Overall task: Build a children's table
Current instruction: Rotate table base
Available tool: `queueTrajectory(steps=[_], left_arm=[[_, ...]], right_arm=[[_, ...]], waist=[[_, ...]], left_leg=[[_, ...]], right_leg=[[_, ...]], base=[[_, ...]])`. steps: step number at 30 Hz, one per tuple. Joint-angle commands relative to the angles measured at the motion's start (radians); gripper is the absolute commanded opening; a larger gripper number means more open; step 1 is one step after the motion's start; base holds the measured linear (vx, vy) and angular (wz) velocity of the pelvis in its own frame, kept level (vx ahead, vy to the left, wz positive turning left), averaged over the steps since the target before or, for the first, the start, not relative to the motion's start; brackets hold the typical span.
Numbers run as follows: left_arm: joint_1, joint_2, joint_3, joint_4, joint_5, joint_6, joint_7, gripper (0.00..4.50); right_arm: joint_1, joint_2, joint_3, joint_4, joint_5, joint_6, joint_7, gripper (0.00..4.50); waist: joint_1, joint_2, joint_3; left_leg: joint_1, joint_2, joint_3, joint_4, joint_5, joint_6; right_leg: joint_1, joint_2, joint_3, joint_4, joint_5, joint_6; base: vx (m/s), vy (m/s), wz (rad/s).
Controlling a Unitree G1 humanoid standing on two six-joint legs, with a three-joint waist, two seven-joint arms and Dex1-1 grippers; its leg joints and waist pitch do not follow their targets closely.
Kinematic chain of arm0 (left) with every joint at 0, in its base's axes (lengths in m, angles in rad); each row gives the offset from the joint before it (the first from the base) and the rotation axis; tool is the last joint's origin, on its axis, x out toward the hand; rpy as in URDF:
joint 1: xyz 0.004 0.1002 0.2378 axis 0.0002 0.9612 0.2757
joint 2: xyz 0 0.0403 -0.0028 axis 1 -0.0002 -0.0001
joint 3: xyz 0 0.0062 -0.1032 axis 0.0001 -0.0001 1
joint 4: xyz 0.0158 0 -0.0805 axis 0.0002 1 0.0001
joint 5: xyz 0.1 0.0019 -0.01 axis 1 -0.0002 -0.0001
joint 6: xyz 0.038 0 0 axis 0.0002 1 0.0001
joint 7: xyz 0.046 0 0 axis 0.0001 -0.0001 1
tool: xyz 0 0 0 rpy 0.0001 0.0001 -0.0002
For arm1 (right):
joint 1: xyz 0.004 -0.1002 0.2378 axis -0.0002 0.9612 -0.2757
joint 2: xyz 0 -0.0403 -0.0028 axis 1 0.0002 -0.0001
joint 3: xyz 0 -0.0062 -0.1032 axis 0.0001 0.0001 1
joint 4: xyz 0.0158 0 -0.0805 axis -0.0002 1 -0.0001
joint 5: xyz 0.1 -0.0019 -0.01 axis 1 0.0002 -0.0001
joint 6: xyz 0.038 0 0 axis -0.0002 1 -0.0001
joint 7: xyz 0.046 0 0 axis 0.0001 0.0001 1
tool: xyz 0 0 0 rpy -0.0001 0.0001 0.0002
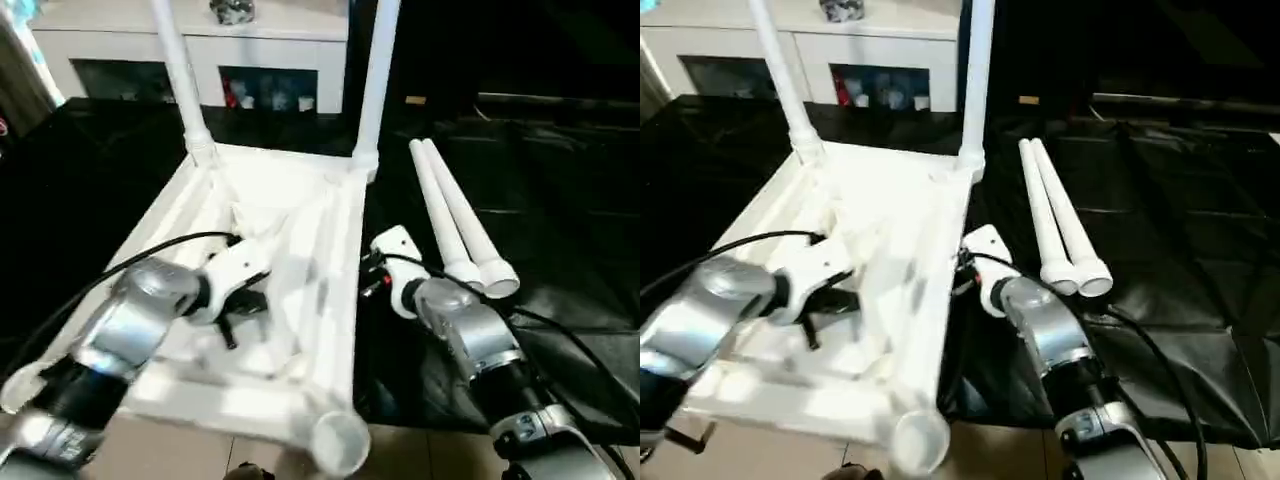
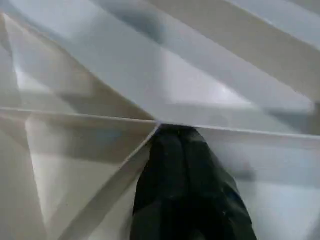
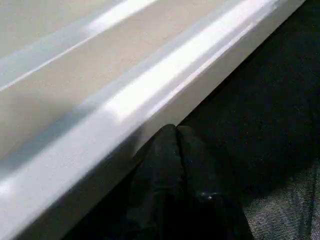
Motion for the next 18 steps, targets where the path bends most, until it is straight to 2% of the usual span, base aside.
queueTrajectory(steps=[1, 4, 5, 8, 9, 10, 11, 14, 18], left_arm=[[-0.072, -0.051, 0.003, 0.091, 0.023, -0.069, 0.101, 0.00], [-0.147, -0.104, 0.016, 0.272, 0.050, -0.152, 0.212, 0.00], [-0.161, -0.116, 0.021, 0.307, 0.051, -0.165, 0.233, 0.00], [-0.221, -0.160, 0.042, 0.459, 0.068, -0.256, 0.363, 0.00], [-0.250, -0.180, 0.056, 0.523, 0.072, -0.307, 0.425, 0.00], [-0.258, -0.189, 0.067, 0.536, 0.067, -0.318, 0.442, 0.00], [-0.265, -0.195, 0.073, 0.542, 0.064, -0.329, 0.450, 0.00], [-0.269, -0.197, 0.076, 0.530, 0.057, -0.337, 0.431, 0.00], [-0.241, -0.159, 0.069, 0.436, 0.012, -0.350, 0.298, 0.00]], right_arm=[[-0.024, 0.022, 0.019, -0.017, 0.015, -0.029, 0.018, 0.01], [-0.033, 0.019, 0.005, -0.023, 0.013, -0.047, 0.008, 0.01], [-0.035, 0.017, 0.001, -0.024, 0.012, -0.052, 0.005, 0.01], [-0.045, 0.007, -0.028, -0.038, 0.018, -0.059, -0.011, 0.01], [-0.049, 0.001, -0.047, -0.050, 0.023, -0.062, -0.020, 0.01], [-0.051, -0.005, -0.054, -0.060, 0.024, -0.061, -0.021, 0.01], [-0.050, -0.013, -0.058, -0.072, 0.025, -0.064, -0.018, 0.01], [-0.042, -0.040, -0.069, -0.115, 0.033, -0.053, 0.007, 0.01], [0.011, -0.140, -0.059, -0.256, 0.070, -0.031, 0.150, 0.01]], waist=[[-0.004, 0.012, -0.070], [-0.002, 0.008, -0.070], [-0.001, 0.007, -0.071], [-0.004, 0.004, -0.070], [-0.004, 0.019, -0.072], [-0.004, 0.010, -0.077], [-0.003, 0.014, -0.079], [-0.003, 0.012, -0.081], [0.005, 0.011, -0.083]], left_leg=[[0.035, 0.041, -0.020, -0.074, -0.320, -0.047], [0.030, 0.040, -0.024, -0.075, -0.326, -0.046], [0.032, 0.040, -0.024, -0.074, -0.329, -0.046], [0.029, 0.037, -0.023, -0.072, -0.326, -0.039], [0.028, 0.039, -0.026, -0.072, -0.316, -0.040], [0.029, 0.041, -0.025, -0.070, -0.304, -0.035], [0.024, 0.044, -0.027, -0.071, -0.274, -0.029], [0.025, 0.045, -0.023, -0.067, -0.241, -0.015], [0.019, 0.046, -0.021, -0.063, -0.186, 0.016]], right_leg=[[0.030, -0.075, 0.061, -0.083, -0.243, -0.171], [0.033, -0.076, 0.059, -0.090, -0.294, -0.143], [0.031, -0.078, 0.059, -0.092, -0.302, -0.137], [0.031, -0.077, 0.058, -0.097, -0.312, -0.133], [0.032, -0.078, 0.059, -0.093, -0.292, -0.136], [0.035, -0.077, 0.059, -0.092, -0.256, -0.139], [0.038, -0.078, 0.058, -0.083, -0.202, -0.155], [0.038, -0.076, 0.058, -0.078, -0.136, -0.177], [0.047, -0.077, 0.056, -0.066, -0.040, -0.207]], base=[[0.000, 0.000, 0.00], [0.000, 0.000, 0.00], [0.000, 0.000, 0.00], [0.000, 0.000, 0.00], [0.000, 0.000, 0.00], [0.000, 0.000, 0.00], [0.000, 0.000, 0.00], [0.000, 0.000, 0.00], [0.000, 0.000, 0.00]])
